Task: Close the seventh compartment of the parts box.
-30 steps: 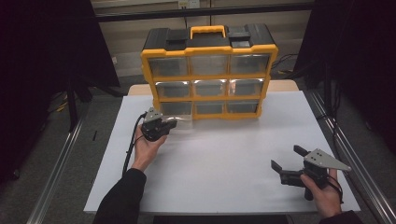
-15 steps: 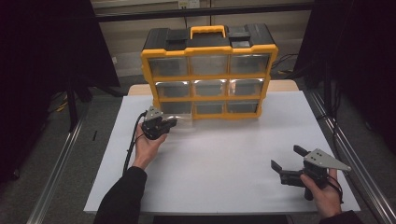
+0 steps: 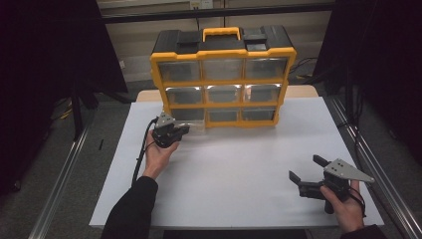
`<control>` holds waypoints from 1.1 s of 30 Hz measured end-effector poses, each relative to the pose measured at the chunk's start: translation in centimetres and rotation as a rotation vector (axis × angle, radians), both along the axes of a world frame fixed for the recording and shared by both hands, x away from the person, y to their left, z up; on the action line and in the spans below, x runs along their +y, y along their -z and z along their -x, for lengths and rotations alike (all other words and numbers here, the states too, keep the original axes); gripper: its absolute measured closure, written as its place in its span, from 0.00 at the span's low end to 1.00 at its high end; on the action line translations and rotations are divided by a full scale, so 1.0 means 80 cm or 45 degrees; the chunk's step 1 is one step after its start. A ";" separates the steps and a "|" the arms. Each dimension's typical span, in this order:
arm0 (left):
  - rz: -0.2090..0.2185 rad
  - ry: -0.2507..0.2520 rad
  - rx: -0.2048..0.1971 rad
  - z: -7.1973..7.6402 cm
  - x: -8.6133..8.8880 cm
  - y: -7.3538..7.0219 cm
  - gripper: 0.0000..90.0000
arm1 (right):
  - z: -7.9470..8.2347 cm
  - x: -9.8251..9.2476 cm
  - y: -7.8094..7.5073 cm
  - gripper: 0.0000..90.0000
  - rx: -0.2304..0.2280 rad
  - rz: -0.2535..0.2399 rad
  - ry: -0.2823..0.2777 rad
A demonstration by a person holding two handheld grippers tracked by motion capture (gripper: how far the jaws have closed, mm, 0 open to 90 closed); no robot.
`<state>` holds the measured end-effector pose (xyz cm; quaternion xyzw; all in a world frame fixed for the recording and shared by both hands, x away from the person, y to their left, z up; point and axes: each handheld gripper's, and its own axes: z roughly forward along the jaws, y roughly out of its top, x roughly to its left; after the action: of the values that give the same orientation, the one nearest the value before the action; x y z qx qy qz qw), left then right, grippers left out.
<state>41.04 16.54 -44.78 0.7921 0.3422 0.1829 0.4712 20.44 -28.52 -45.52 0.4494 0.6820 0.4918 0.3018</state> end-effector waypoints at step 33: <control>-0.024 0.012 -0.023 -0.015 -0.013 -0.004 1.00 | 0.000 0.000 0.000 0.01 0.005 0.000 -0.004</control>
<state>42.24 15.48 -44.47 0.7965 0.3324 0.1912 0.4676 20.46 -28.49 -45.54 0.4492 0.6834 0.4913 0.2997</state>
